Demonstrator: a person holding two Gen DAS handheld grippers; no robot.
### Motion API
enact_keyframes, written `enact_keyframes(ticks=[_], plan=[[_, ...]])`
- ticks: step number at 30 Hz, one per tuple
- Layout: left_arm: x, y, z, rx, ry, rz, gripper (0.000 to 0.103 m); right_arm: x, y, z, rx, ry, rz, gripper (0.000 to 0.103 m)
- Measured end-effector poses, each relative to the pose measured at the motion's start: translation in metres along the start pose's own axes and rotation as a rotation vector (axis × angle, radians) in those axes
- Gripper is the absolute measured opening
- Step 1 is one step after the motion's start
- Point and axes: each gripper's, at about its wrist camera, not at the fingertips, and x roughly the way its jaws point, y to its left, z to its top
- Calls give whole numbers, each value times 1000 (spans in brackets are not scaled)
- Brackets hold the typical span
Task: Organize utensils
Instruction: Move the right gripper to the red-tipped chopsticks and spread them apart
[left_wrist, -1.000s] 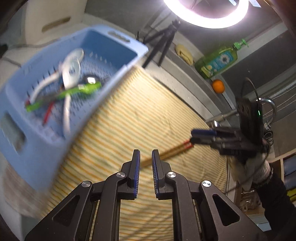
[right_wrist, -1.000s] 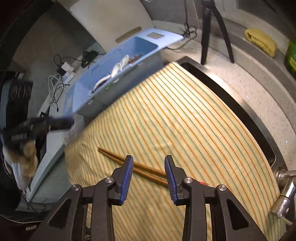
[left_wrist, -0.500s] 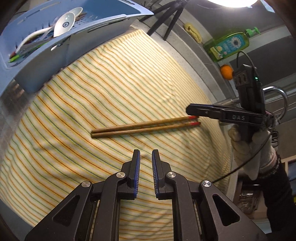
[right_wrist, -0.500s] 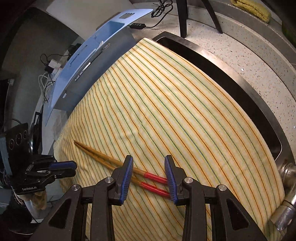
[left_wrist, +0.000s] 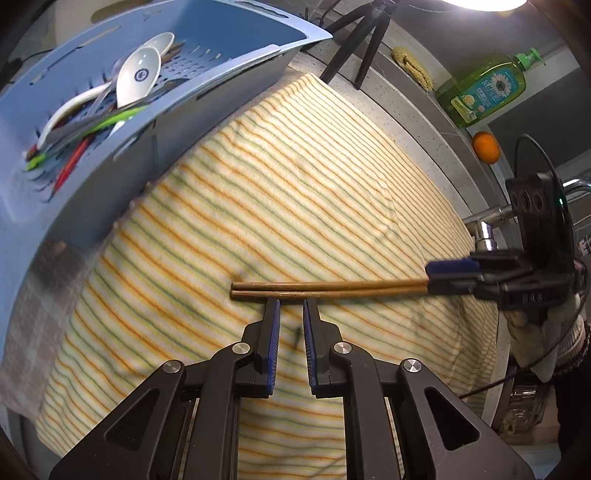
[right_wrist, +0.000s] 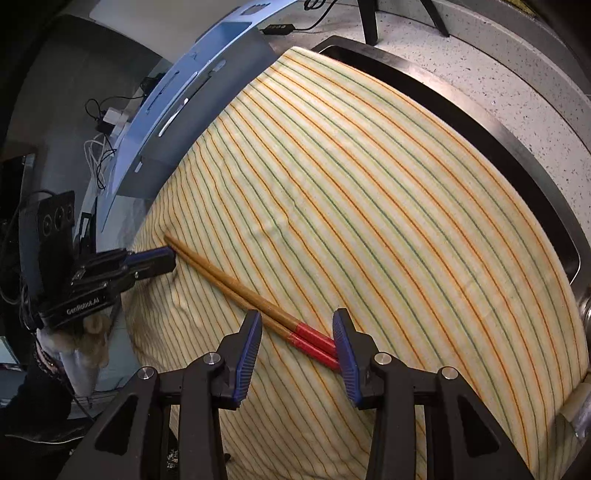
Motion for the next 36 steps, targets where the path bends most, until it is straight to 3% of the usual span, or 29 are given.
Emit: enact_keyframes(ticks=[8, 17, 20, 23, 26, 28, 36], plan=[[12, -14, 29, 47, 12, -4, 11, 14, 20, -34, 31, 41, 102, 37], [31, -51, 52, 149, 42, -32, 11, 32, 59, -56, 70, 7, 219, 39], [37, -61, 54, 179, 55, -35, 11, 33, 69, -59, 63, -31, 169, 39], [29, -62, 54, 175, 39, -77, 11, 25, 66, -64, 104, -82, 203, 39], [8, -49, 47, 148, -2, -70, 11, 9, 64, -67, 107, -173, 81, 38], [-2, -38, 38, 122, -17, -69, 11, 4, 60, -68, 134, -202, 62, 38], [-8, -17, -4, 31, -21, -59, 11, 15, 66, -67, 114, -220, -20, 36]])
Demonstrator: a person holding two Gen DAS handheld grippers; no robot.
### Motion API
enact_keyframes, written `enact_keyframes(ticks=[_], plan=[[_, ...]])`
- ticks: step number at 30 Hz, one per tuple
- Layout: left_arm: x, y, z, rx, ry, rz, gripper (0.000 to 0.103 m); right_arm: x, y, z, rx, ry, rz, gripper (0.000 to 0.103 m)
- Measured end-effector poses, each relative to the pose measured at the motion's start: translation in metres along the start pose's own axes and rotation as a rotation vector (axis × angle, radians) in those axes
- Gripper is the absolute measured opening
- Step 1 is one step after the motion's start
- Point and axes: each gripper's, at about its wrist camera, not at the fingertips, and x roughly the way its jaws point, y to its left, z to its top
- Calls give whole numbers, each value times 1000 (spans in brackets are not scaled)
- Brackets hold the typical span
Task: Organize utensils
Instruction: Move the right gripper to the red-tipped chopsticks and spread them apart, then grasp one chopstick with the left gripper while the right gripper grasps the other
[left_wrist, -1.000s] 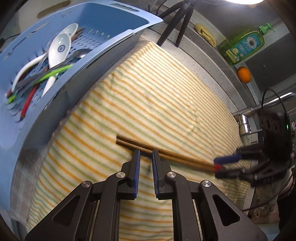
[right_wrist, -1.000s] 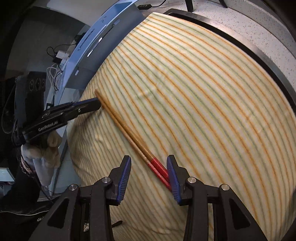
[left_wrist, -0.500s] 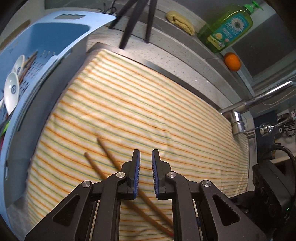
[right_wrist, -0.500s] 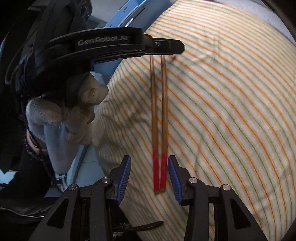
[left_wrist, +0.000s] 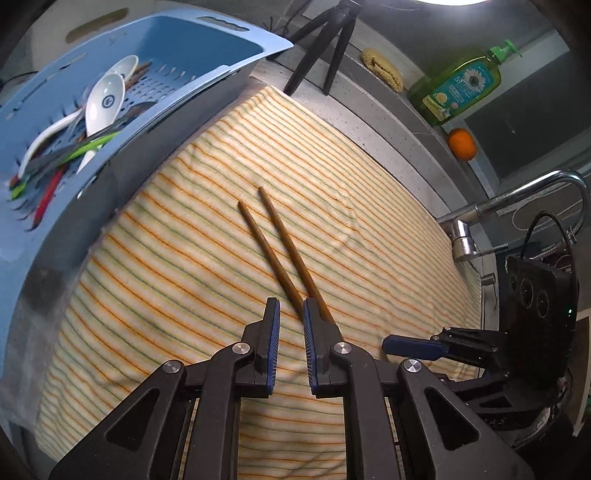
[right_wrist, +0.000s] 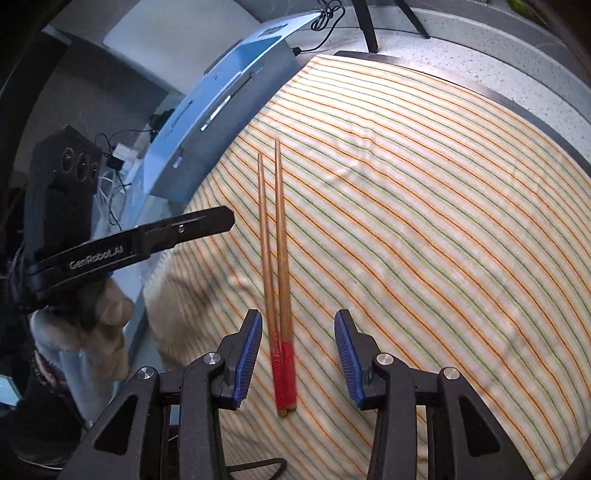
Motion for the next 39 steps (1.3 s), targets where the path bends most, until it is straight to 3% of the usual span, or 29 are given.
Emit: enact_keyframes(ticks=[4, 11, 22, 25, 33, 39], plan=[[-1, 0, -4, -47, -24, -20, 11, 2, 5, 1, -36, -17, -29, 36], [15, -21, -10, -12, -17, 16, 15, 12, 20, 2, -96, -38, -146, 32], [29, -27, -14, 7, -6, 85, 14, 5, 8, -3, -64, -54, -170, 25], [30, -31, -16, 32, -12, 113, 14, 4, 6, -1, -78, -58, -210, 22], [25, -31, -22, 74, -14, 149, 17, -10, 0, -1, -45, -63, -80, 25], [24, -31, -22, 81, -11, 169, 17, 2, 18, -4, -118, -34, -101, 25]])
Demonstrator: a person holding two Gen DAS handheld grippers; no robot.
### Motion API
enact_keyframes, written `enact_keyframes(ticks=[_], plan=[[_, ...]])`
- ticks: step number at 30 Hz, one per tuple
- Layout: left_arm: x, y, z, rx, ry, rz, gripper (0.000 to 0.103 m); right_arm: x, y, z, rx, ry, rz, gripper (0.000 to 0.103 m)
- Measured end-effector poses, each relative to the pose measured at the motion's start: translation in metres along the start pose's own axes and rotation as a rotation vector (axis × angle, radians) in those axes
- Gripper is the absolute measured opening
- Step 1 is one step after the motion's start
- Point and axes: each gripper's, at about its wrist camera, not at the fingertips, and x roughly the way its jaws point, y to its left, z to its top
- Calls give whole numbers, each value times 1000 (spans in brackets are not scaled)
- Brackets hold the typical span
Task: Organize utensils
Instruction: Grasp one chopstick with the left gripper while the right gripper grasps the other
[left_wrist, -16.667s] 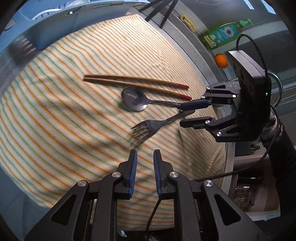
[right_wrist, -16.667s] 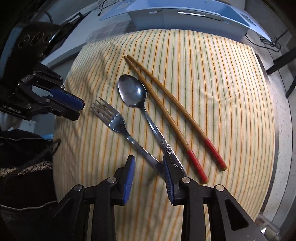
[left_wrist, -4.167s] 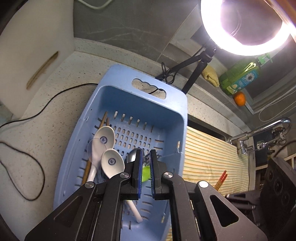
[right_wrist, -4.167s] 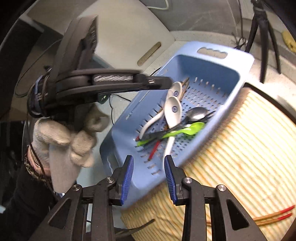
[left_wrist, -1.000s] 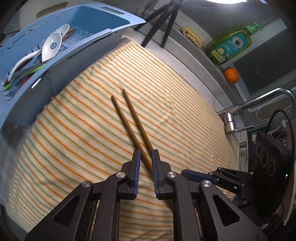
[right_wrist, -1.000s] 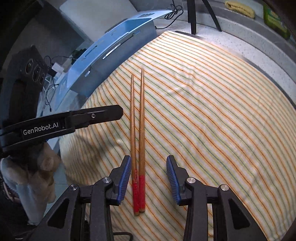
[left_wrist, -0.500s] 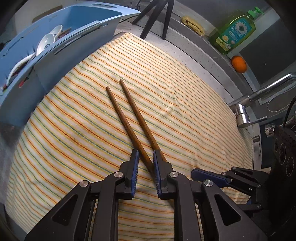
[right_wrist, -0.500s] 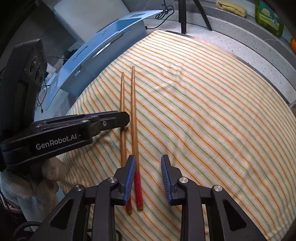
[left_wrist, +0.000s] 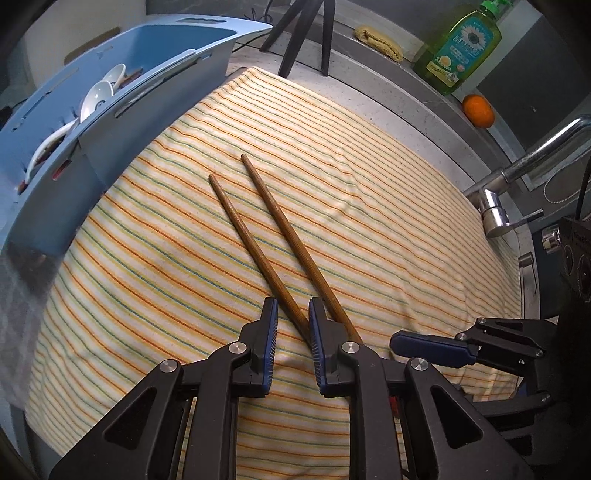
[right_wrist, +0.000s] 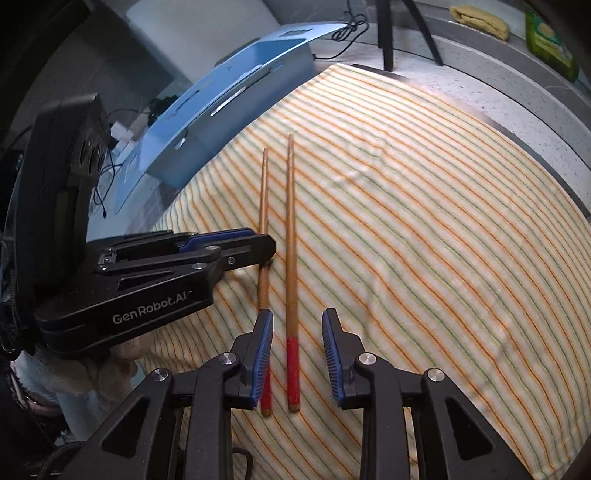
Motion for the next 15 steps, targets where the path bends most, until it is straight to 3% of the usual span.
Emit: enact_keyframes(ticks=[5, 10, 15], plan=[[6, 6, 11, -56, 18, -12, 17, 8, 2, 0, -29, 10, -47, 23], [11, 0, 18, -39, 11, 11, 15, 8, -3, 5, -23, 16, -33, 22], [10, -2, 14, -4, 6, 24, 13, 11, 6, 5, -65, 14, -81, 22]])
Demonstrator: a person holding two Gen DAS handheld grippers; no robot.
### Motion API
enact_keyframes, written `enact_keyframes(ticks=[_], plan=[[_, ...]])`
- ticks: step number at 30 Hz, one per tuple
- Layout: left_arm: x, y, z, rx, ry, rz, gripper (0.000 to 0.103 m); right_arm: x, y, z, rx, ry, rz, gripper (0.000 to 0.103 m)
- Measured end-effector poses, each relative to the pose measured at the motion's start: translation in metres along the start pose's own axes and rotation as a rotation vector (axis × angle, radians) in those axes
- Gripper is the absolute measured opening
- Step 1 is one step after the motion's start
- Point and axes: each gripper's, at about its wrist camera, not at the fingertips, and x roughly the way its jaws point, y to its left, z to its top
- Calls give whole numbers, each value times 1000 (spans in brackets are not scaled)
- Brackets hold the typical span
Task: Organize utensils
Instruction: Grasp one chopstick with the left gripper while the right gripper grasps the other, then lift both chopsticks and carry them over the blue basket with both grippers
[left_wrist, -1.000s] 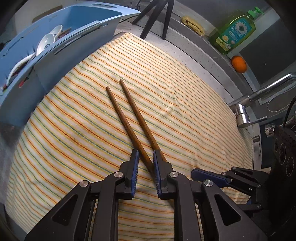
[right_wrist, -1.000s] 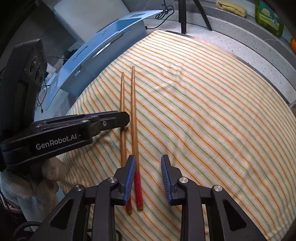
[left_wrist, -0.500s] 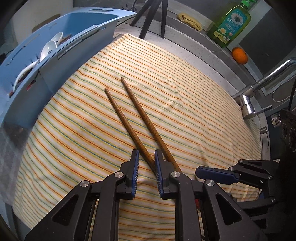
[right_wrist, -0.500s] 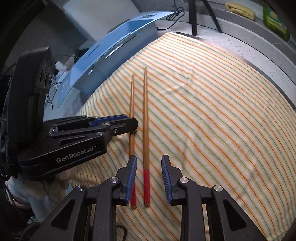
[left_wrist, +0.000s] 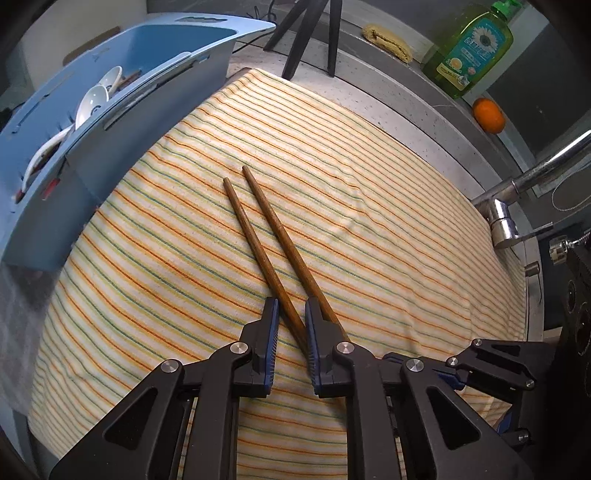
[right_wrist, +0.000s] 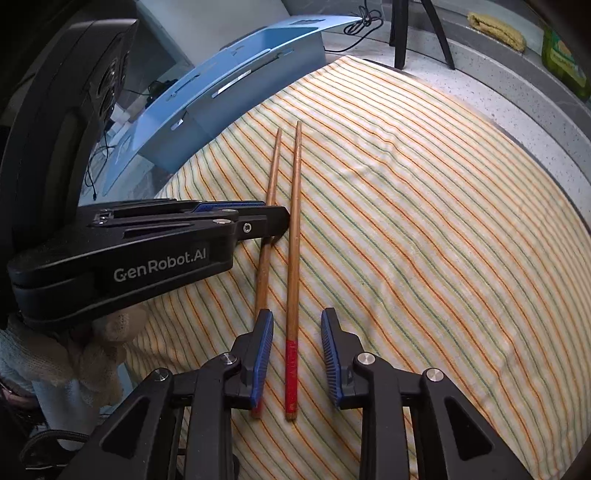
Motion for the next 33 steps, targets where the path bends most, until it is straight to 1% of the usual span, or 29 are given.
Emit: enact_keyframes(ticks=[2, 4, 6, 8, 11, 14, 15, 16, 19, 21, 22, 24, 26, 27, 28, 29, 30, 31, 33], plan=[[-2, 3, -3, 7, 2, 7, 13, -1, -1, 0, -2, -4, -28, 21], [-5, 5, -6, 10, 4, 19, 13, -4, -7, 2, 21, -11, -28, 21], [-7, 1, -8, 25, 4, 37, 13, -4, -12, 3, 53, -17, -1, 21], [-5, -1, -8, 16, 5, 41, 13, -2, -14, 5, 70, -20, 17, 22], [-3, -3, -6, 26, 0, 38, 12, 3, -6, 8, 43, -33, -7, 22], [-6, 4, -7, 18, 3, 11, 9, 7, 2, 13, 10, -34, -40, 22], [-8, 6, -9, 20, 4, 10, 8, 7, 3, 12, -1, -32, -51, 19], [-9, 7, -11, 24, 6, 14, 7, 6, 2, 12, -9, -29, -58, 14], [-13, 4, -18, 40, 16, 33, 7, 5, -7, 11, 31, -18, -19, 11], [-16, 1, -24, 19, 28, 47, 15, 4, -11, 10, 50, -16, -3, 11], [-17, -3, -29, 31, 28, 54, 17, 4, -10, 10, 48, -17, -6, 11], [-17, -14, -41, 98, 23, 84, 17, 5, -8, 9, 42, -18, -14, 12], [-18, -19, -48, 144, 6, 109, 16, 5, -8, 8, 40, -20, -16, 12], [-18, -19, -49, 148, 1, 114, 10, 5, -8, 8, 44, -21, -14, 12], [-19, -16, -48, 129, 0, 105, 8, 5, -9, 7, 50, -23, -10, 11], [-20, -10, -47, 94, 4, 75, 7, 5, -11, 8, 54, -23, -7, 11], [-21, -5, -45, 66, 6, 52, 5, 4, -12, 7, 62, -25, 0, 7], [-22, 1, -45, 40, 6, 33, 5, 4, -13, 6, 74, -26, 9, 6], [-24, 5, -45, 19, 1, 15, 5, 3, -16, 4, 98, -31, 26, 6]])
